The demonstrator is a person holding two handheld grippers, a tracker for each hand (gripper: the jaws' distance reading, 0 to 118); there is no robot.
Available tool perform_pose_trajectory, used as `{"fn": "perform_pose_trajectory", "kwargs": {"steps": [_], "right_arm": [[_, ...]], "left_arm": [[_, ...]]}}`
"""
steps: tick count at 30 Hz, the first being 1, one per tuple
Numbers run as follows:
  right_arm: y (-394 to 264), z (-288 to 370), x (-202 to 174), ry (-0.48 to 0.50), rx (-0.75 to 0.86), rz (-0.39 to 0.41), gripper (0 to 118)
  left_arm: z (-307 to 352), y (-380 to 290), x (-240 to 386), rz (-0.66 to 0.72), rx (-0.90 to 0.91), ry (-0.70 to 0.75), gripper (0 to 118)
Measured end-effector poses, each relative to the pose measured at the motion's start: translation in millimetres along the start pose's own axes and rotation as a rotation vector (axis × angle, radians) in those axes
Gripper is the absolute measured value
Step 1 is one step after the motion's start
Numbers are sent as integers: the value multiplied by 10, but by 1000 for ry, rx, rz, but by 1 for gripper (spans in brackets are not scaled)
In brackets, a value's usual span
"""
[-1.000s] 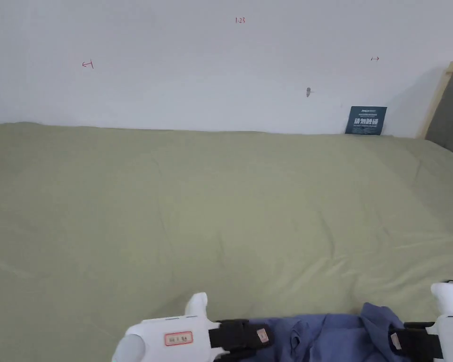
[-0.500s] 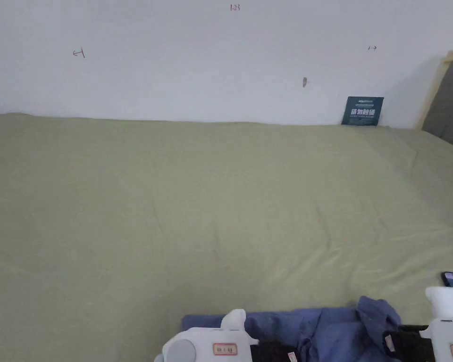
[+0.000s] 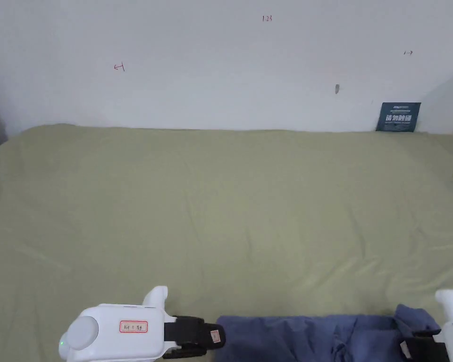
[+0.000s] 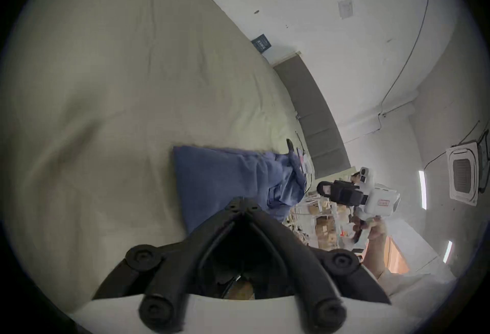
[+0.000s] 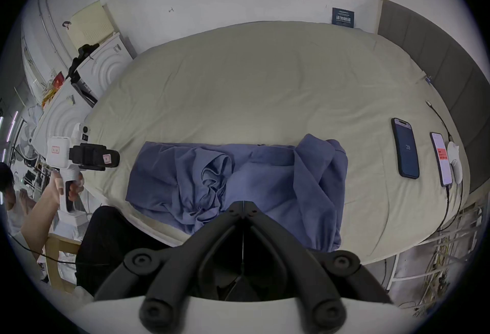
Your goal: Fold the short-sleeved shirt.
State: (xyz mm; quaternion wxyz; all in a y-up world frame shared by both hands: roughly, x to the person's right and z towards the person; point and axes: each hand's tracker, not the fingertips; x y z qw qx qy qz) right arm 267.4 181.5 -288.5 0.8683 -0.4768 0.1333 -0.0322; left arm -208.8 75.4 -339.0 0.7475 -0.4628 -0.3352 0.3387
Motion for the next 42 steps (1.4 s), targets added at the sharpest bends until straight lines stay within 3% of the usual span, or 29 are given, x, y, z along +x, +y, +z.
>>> {"fn": "perform_pose_trajectory", "kwargs": {"steps": [6,7,9,10,11,12,16,18,20,21,22,23,25,26,28,31,34,37,39,42], "right_arm": [[-33,60,28,-11,-2,-6,0],[-37,63,36,-14,-1,-5,0],[-42,65,36,-20,-1,-16,0],[-47,64,35,-15,-1,-21,0],[-57,56,37,-2,-2,-23,0],[-65,41,36,6,-6,-22,0],[-92,-21,24,1,-26,-12,0],[-106,-26,25,14,-26,-24,0],[-122,-41,23,19,-29,-34,0],[-129,-51,23,20,-33,-33,0],[-133,-60,20,17,-36,-33,0],[-139,-65,16,12,-40,-32,0],[-155,-60,22,13,-42,-31,0],[-166,-50,21,14,-43,-28,0],[-177,-18,10,13,-42,-17,0],[-156,-7,15,5,-44,-4,0],[-102,-37,-12,0,-41,3,0],[-58,-203,-63,14,-40,-22,0],[-45,-327,-134,51,-59,-27,0],[-44,-426,-262,70,-83,-7,0]], "left_arm": [[-107,-50,-197,41,-49,40,0],[-96,-67,-222,44,-21,57,5],[-56,-70,-299,67,34,103,82],[-31,-73,-325,86,38,101,108],[17,-94,-378,128,55,-4,109],[18,-75,-376,160,78,-75,109],[-171,-90,-403,140,1,-10,109],[-284,-91,-349,99,7,-78,108],[-463,-84,-323,144,-51,-101,104],[-549,-86,-296,155,-62,-115,93],[-605,-80,-288,160,-61,-128,68],[-674,-75,-261,170,-70,-126,10],[-786,-115,-251,215,-123,7,9],[-753,-125,-222,142,-98,87,9],[-633,-94,-214,150,-71,1,9],[-282,26,-121,140,-56,31,9],[310,174,-85,75,4,115,9],[996,209,-233,147,103,144,9],[1404,112,-229,116,126,265,9],[1757,-44,-203,143,160,291,9]]}}
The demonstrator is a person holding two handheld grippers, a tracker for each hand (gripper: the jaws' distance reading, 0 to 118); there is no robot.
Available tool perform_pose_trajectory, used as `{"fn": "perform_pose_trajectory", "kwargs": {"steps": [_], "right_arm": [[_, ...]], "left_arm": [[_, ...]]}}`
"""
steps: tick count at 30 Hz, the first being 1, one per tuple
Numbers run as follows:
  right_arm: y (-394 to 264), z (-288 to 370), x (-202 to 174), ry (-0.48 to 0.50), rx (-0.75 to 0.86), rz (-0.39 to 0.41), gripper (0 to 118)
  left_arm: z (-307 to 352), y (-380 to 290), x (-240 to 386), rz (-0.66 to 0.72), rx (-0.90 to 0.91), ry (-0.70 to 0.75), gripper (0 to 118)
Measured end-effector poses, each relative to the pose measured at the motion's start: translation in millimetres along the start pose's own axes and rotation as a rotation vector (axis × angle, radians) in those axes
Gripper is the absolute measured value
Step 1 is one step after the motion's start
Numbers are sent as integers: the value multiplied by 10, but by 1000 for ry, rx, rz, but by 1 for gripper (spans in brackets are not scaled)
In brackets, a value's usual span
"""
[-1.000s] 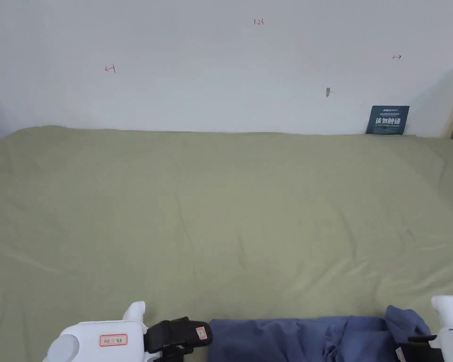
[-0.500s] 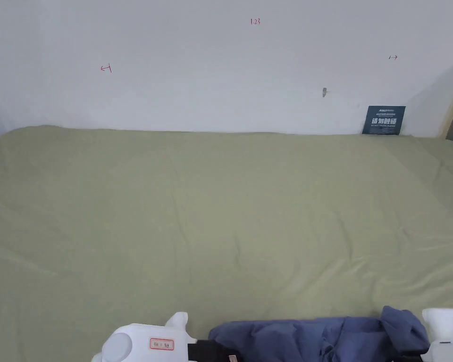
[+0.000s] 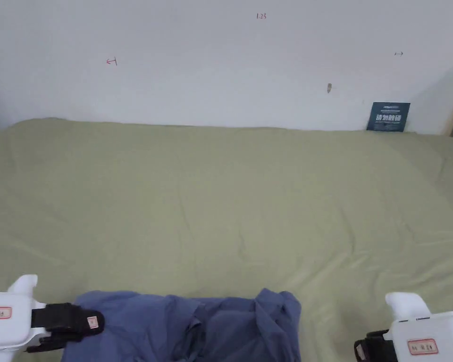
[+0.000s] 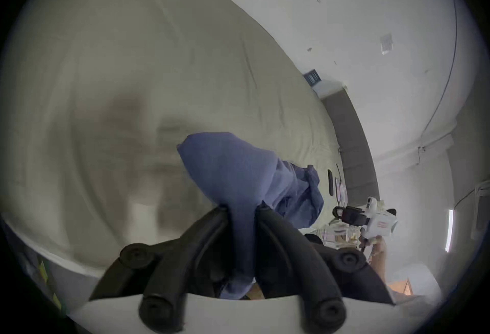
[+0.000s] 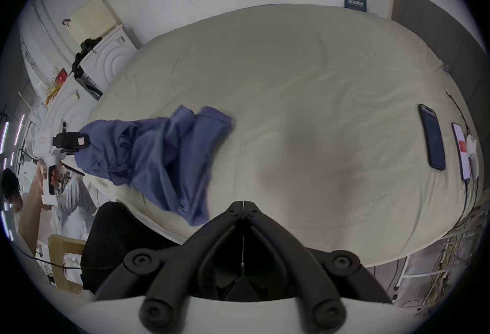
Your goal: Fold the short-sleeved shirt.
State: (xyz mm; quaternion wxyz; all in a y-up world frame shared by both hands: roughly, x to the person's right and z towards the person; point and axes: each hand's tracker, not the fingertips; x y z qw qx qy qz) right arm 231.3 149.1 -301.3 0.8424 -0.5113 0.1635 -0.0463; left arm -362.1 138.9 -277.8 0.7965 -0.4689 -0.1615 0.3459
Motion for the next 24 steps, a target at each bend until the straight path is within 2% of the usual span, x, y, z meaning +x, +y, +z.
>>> {"fn": "perform_pose_trajectory", "kwargs": {"steps": [4,7,10,15,21,22,24], "right_arm": [[2,-44,-97,9,-15,21,0],[-9,-18,-113,9,-20,29,0],[-32,17,-76,9,-37,29,0],[-151,151,55,-16,-27,1,0],[-213,207,200,-47,-34,-23,0],[-215,206,221,-44,-34,-26,0],[-221,196,218,-49,-39,-23,0]], "left_arm": [[104,-66,145,-13,5,-16,9],[-68,-55,565,-72,-21,-52,9],[-440,-33,1058,-201,-70,-95,9],[-1333,-110,1693,-229,-191,-259,9],[-1948,-202,1742,-246,-282,-266,12],[-1985,-200,1731,-261,-300,-252,22],[-2017,-210,1712,-242,-290,-206,93]]}}
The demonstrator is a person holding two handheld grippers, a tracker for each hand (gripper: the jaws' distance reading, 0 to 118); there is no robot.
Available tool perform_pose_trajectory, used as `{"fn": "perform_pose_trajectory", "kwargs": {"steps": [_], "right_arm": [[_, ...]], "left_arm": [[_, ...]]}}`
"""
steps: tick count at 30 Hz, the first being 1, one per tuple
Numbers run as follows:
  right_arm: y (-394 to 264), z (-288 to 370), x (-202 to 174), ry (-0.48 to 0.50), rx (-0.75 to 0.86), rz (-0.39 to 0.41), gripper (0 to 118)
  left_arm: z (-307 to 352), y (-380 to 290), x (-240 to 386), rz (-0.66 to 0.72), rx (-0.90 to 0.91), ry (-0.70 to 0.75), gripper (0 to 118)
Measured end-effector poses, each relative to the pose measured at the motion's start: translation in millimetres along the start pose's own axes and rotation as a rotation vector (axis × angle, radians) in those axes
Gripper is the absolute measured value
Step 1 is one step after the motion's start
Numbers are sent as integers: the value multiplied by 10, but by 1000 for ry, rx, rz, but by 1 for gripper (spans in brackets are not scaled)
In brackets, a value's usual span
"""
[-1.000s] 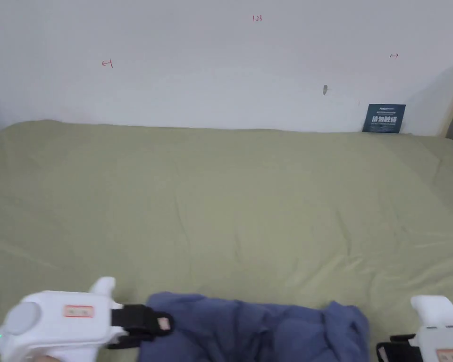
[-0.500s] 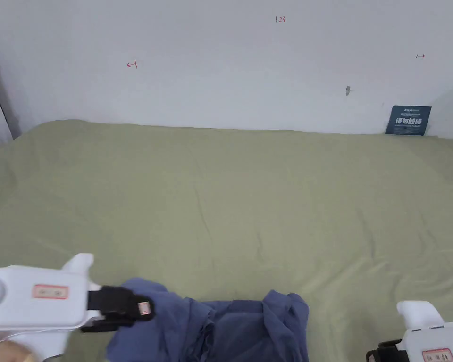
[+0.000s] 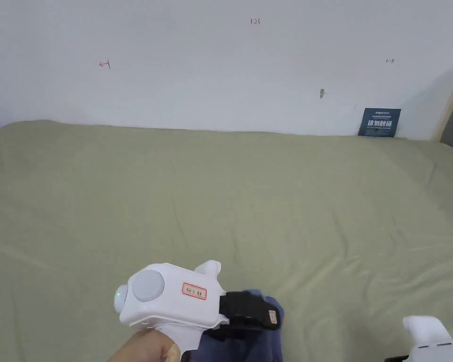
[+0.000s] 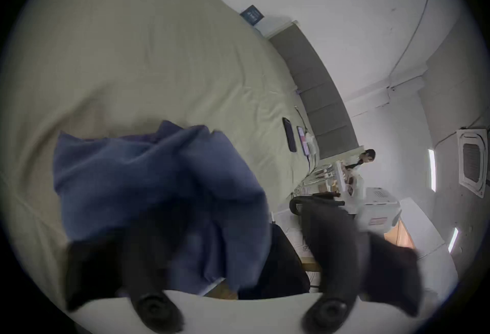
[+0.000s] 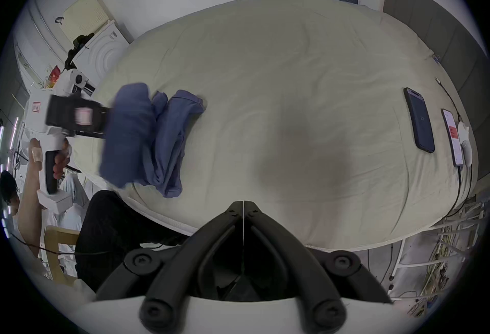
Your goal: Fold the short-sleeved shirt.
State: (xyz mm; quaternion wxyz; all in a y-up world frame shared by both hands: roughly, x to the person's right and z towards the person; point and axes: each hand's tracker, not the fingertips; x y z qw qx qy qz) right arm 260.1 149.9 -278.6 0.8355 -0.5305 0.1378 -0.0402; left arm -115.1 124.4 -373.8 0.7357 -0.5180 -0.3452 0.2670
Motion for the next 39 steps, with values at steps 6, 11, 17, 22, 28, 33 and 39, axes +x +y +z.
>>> {"fn": "perform_pose_trajectory", "kwargs": {"steps": [6,11,17,22,28,33,39], "right_arm": [[-25,-105,-17,23,-20,2,0],[-34,-139,-35,30,-30,10,0],[-4,-119,-16,15,-25,11,0],[3,-92,-10,19,-21,13,0],[-19,-134,15,10,-32,7,0],[-49,-163,-7,6,-50,26,0],[112,-130,-254,80,-19,41,0]], "left_arm": [[330,-57,-275,138,239,-75,9],[327,-104,-445,186,266,-133,0],[172,-172,-311,92,193,-275,0],[-444,-243,-256,14,65,-271,0],[-1180,-444,-643,211,77,-123,0],[-1061,-413,-510,171,97,-138,0],[-124,-401,-152,10,152,-238,0]]}}
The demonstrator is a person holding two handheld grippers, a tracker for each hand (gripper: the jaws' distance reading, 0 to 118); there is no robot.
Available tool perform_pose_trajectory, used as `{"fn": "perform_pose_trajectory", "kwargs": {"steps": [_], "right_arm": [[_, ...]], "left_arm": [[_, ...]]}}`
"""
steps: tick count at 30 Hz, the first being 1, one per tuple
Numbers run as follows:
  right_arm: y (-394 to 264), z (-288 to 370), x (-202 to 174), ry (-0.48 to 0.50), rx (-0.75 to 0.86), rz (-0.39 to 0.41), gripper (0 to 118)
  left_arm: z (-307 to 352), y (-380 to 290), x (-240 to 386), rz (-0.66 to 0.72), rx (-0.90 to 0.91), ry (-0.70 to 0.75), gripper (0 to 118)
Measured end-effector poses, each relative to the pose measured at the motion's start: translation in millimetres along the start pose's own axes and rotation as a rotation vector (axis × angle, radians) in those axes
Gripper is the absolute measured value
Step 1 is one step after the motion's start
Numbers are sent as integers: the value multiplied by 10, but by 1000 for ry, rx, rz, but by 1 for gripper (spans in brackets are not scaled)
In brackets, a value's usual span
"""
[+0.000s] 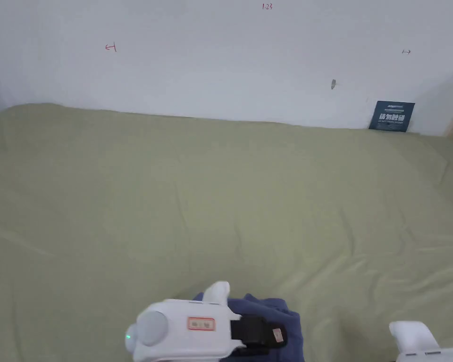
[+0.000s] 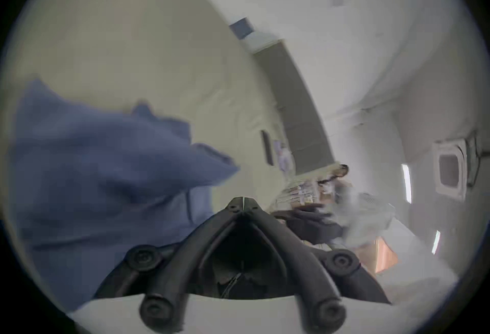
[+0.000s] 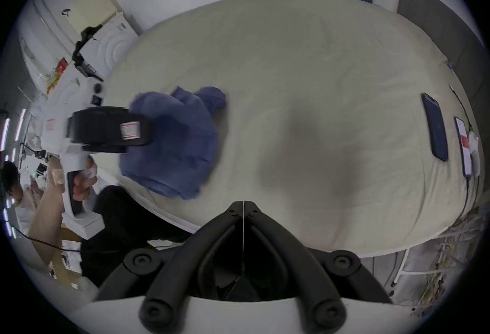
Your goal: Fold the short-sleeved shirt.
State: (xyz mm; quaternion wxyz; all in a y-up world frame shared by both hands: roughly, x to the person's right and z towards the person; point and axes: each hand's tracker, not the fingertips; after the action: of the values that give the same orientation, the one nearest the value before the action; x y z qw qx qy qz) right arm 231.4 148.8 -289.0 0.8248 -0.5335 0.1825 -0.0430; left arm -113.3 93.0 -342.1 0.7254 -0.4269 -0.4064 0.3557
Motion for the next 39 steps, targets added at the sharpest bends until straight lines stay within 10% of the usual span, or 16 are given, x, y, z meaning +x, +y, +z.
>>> {"fn": "perform_pose_trajectory", "kwargs": {"steps": [10,16,19,22,26,37,39], "right_arm": [[658,-533,-800,200,-10,96,0],[757,-974,-897,184,-94,70,0],[627,-1383,-841,-13,-189,60,0],[579,-1270,-819,78,-109,41,0],[574,-1251,-780,91,-101,39,0],[578,-1248,-785,92,-101,36,0],[567,-1243,-793,89,-95,19,0]], "left_arm": [[1712,-43,-304,52,213,282,0],[1923,-222,-472,93,225,294,0],[1838,-212,-589,106,174,321,0],[1698,-174,-677,109,123,284,2],[1286,-37,-838,139,-3,179,118],[479,71,-1058,156,9,55,116],[471,72,-999,106,-9,97,96]]}}
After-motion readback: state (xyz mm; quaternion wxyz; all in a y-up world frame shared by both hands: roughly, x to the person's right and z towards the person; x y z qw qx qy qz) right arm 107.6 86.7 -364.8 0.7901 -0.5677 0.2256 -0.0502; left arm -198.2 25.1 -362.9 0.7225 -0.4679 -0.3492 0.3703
